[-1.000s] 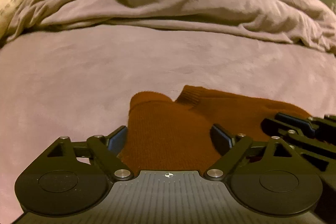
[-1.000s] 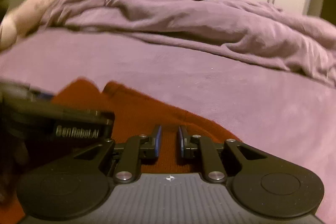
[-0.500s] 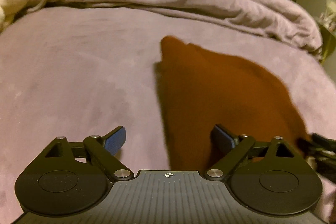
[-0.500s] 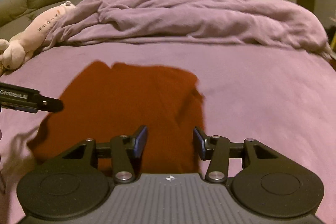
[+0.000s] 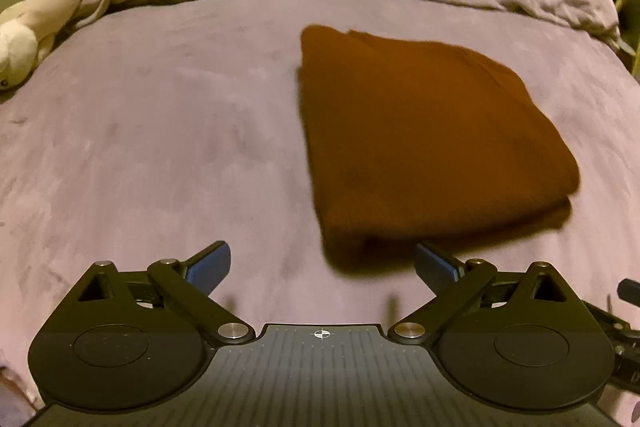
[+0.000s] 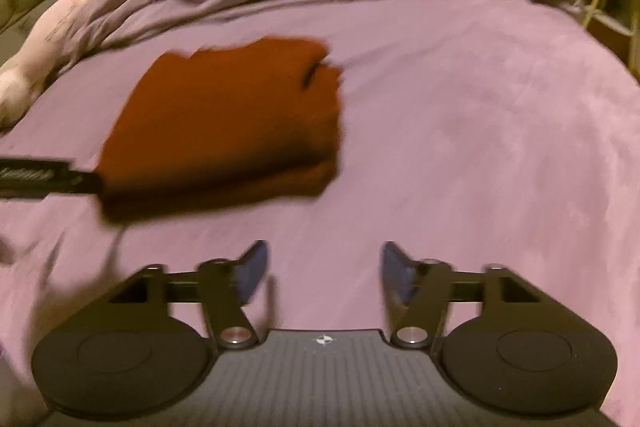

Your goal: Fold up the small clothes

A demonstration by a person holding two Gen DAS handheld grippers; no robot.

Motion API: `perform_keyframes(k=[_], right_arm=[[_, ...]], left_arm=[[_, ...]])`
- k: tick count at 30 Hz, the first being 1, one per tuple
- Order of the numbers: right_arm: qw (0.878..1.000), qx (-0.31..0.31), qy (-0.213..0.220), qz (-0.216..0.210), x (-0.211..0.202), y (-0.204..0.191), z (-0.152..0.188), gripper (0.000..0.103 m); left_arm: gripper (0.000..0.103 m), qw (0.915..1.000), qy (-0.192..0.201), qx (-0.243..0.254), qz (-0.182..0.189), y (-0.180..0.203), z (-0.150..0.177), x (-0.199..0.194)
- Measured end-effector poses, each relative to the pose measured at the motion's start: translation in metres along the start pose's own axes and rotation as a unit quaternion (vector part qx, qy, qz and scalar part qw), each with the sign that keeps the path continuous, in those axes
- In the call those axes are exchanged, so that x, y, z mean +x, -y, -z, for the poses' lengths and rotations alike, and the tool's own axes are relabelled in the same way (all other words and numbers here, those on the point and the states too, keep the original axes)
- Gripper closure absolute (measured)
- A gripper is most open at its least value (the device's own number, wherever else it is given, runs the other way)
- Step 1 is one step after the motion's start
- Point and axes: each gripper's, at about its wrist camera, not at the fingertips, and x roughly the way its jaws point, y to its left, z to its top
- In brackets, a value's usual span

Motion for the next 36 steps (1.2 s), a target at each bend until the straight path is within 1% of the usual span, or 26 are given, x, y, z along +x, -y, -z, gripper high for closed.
perform_keyframes(k=[1,4,6,9,11,14,16,19,21,24,29,34,36], right_arm=[[1.000,-0.001,-0.001,0.001,-0.006,-0.004,0.002,0.021],[1.000,-0.009,-0.018,0.007,-0.020,-0.016,0.001,0.004],[1.000,-0.023,-0.019,-0.003,-0.029,-0.023,-0.003,0.004],[0.999,-0.039,-0.015,-0.005,-0.041,-0.033,-0.010,0.004],[0.999,-0.044,-0.030,0.000,-0.043,-0.040,-0.017,0.004],[0.997,-0.055,-0.053,0.020,-0.043,-0.050,-0.025,0.004],[0.996,-0.058,-0.059,0.033,-0.041,-0.054,-0.031,0.004],[0.995,-0.054,-0.077,0.027,-0.037,-0.059,-0.041,0.004],[0.995,-0.050,-0.080,0.023,-0.035,-0.061,-0.047,0.004],[0.995,-0.056,-0.080,0.039,-0.032,-0.064,-0.057,0.004],[0.994,-0.059,-0.082,0.046,-0.026,-0.066,-0.072,0.004],[0.994,-0.049,-0.080,0.049,-0.024,-0.064,-0.081,0.004],[0.995,-0.045,-0.081,0.047,-0.023,-0.064,-0.083,0.004]], left_arm=[[0.001,1.0000,0.000,0.003,-0.001,0.002,0.004,-0.006],[0.000,0.9999,0.006,0.011,-0.002,0.005,0.009,-0.020],[0.000,0.9999,0.010,0.009,-0.002,0.007,0.011,-0.029],[0.000,0.9999,0.010,0.005,-0.004,0.007,0.009,-0.039],[0.000,0.9999,0.011,0.005,-0.010,0.007,0.006,-0.044],[0.000,0.9998,0.010,0.005,-0.015,0.005,0.000,-0.048],[0.000,0.9998,0.010,0.006,-0.017,0.005,-0.004,-0.051],[0.000,0.9996,0.004,0.013,-0.024,0.005,-0.009,-0.051],[0.000,0.9996,-0.001,0.012,-0.026,0.006,-0.012,-0.049],[0.000,0.9997,-0.008,0.011,-0.022,0.007,-0.017,-0.047],[0.000,0.9988,-0.013,0.026,-0.040,0.013,-0.024,-0.042],[0.000,0.9992,-0.025,0.016,-0.027,0.011,-0.026,-0.038],[0.000,0.9990,-0.030,0.014,-0.029,0.011,-0.026,-0.036]])
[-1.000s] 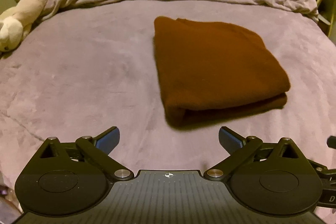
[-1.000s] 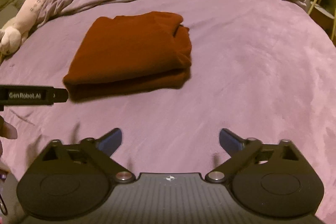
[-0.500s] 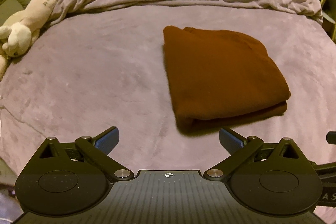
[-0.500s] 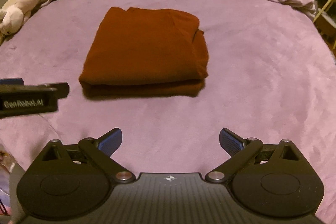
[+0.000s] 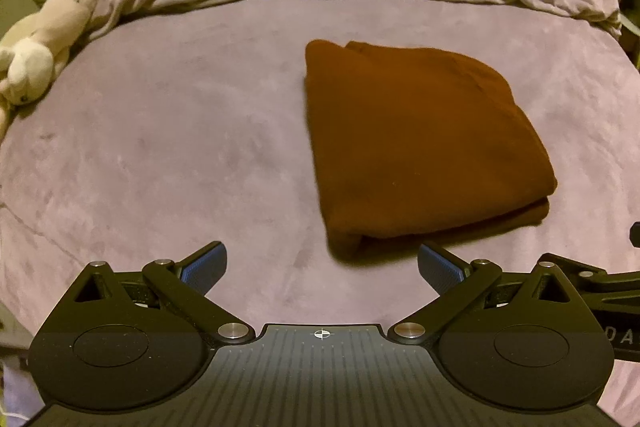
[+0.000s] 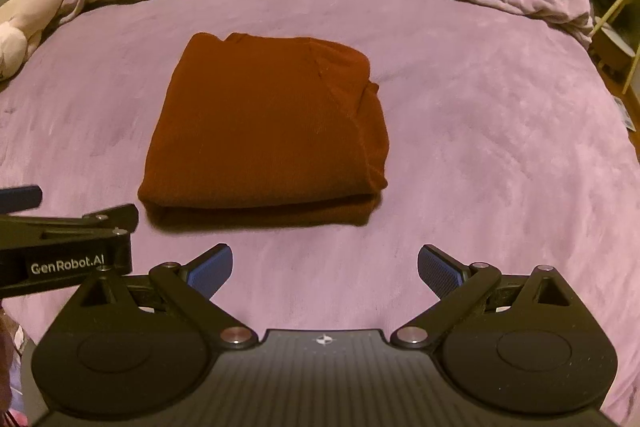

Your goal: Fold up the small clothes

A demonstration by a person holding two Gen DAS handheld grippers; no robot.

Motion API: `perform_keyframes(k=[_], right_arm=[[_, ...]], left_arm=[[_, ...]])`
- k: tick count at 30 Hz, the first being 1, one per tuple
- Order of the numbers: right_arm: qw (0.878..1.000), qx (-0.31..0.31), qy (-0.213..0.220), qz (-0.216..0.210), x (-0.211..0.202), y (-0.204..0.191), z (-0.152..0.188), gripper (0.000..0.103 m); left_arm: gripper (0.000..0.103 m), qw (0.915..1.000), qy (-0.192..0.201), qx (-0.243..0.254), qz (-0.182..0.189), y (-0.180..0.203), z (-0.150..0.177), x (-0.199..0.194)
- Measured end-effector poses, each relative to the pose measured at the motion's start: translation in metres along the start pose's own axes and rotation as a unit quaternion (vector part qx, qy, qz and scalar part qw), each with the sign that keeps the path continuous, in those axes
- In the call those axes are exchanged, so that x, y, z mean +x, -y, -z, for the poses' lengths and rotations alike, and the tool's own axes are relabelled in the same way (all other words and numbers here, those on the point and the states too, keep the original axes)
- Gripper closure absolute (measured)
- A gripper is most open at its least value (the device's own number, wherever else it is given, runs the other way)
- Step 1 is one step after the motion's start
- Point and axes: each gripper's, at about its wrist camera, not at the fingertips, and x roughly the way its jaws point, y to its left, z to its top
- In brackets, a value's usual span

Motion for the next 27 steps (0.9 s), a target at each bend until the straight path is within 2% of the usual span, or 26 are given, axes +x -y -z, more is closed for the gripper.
perform_keyframes(k=[27], right_arm=[[1.000,0.018,-0.010,0.001,0.0052,0.0027,-0.0005,0.004]], left_arm=[[0.000,0.9998,-0.017,0.002,0.011,0.0037,0.0021,0.0064]])
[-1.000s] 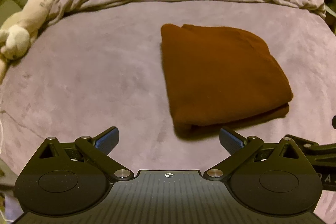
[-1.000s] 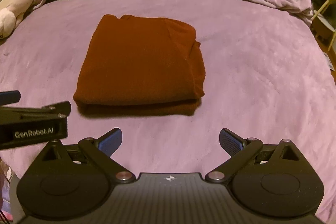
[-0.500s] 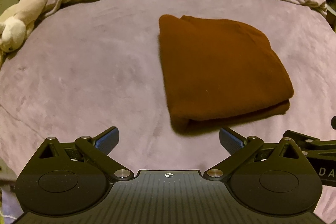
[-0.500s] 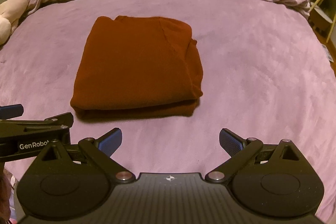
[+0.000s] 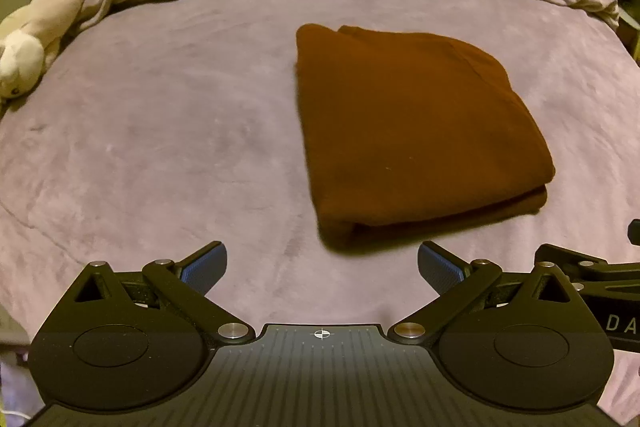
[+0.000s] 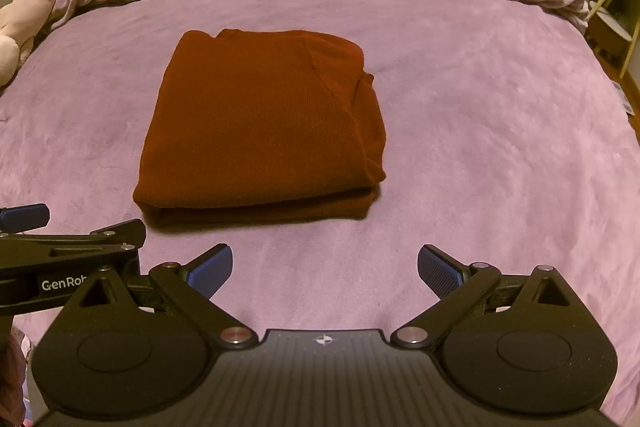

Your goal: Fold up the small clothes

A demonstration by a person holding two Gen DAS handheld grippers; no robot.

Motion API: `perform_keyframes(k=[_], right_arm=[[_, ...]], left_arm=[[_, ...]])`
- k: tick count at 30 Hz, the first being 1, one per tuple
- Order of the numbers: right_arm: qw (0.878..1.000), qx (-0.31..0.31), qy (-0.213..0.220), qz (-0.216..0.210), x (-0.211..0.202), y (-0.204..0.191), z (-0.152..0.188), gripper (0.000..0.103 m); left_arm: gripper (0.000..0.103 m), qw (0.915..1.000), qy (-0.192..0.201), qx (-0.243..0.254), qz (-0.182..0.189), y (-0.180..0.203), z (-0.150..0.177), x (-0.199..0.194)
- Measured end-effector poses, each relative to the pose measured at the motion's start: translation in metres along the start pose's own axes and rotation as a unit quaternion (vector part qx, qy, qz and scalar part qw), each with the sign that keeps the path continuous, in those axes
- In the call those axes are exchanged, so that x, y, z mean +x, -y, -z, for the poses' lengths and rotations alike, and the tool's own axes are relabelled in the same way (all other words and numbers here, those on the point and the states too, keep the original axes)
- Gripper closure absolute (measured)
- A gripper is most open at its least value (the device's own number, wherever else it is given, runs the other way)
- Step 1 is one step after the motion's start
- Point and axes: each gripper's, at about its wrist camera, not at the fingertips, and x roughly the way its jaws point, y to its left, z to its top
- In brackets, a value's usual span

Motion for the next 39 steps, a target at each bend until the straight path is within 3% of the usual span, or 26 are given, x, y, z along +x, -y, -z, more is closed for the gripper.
perform_keyframes(k=[39], right_arm=[[1.000,0.003,0.003,0.004,-0.0012,0.0010,0.0028,0.004]], left_arm=[[0.000,0.9999,-0.011,-0.006,0.000,-0.0010,0.0049,0.0000]])
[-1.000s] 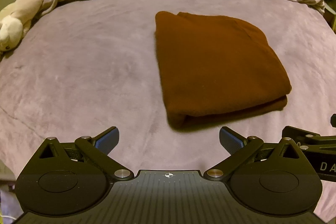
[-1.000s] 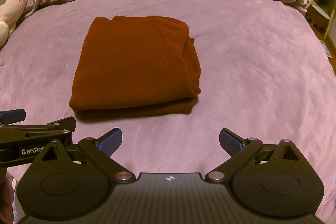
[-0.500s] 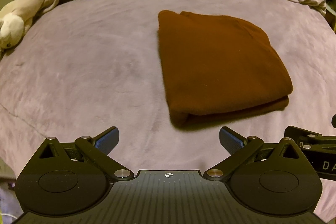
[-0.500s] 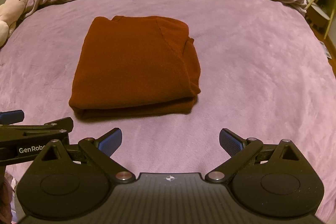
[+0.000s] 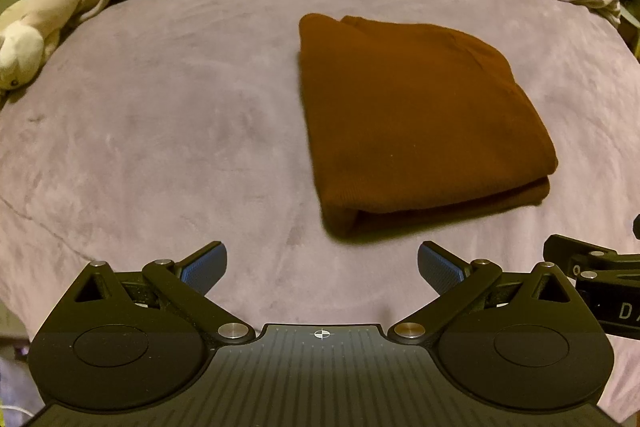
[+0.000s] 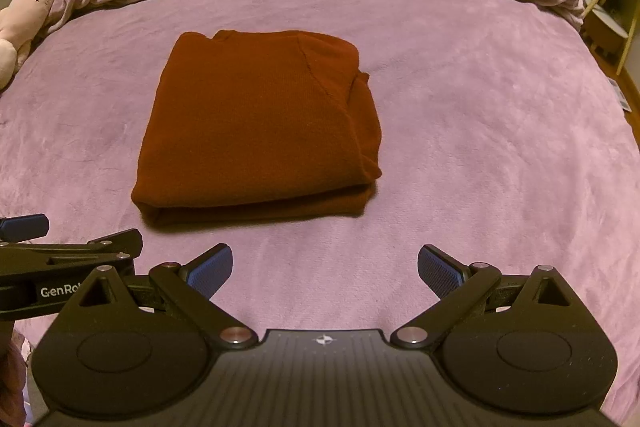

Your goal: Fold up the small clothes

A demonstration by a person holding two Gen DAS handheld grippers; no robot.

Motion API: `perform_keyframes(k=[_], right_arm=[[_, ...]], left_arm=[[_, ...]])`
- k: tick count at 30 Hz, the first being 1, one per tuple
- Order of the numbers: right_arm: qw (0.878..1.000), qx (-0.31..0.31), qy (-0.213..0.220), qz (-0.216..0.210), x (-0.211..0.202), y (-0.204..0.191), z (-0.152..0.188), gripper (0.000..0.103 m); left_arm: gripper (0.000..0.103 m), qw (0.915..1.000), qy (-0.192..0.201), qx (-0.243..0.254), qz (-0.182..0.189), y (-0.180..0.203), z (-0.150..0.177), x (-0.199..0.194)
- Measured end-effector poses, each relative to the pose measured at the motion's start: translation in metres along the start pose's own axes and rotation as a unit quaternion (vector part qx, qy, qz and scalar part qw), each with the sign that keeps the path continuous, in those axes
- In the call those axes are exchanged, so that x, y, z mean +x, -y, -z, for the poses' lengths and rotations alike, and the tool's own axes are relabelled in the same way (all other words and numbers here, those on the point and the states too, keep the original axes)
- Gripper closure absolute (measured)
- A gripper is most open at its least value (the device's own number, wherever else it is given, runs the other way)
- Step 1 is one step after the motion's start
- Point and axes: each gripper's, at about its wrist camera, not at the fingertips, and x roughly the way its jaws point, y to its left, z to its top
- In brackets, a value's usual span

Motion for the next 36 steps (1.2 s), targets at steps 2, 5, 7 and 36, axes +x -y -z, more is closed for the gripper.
perform_keyframes(k=[2,5,7,36], right_arm=[[1.000,0.000,0.001,0.000,0.0000,-0.0001,0.0002,0.004],[1.000,0.000,0.001,0.000,0.0002,-0.0004,0.0004,0.004],[1.000,-0.001,0.001,0.000,0.0000,-0.0002,0.0003,0.004],[1.000,-0.005,0.001,0.004,-0.0032,-0.0007,-0.0028,0.004]], left_arm=[[0.000,1.0000,0.001,0.001,0.001,0.0003,0.0003,-0.0006],[0.000,1.0000,0.001,0.001,0.001,-0.0008,0.0009,-0.0004],[0.000,1.0000,0.000,0.001,0.000,-0.0013,0.0010,-0.0001],[0.000,1.0000,-0.003,0.000,0.002,-0.0028,0.0001,0.0003]])
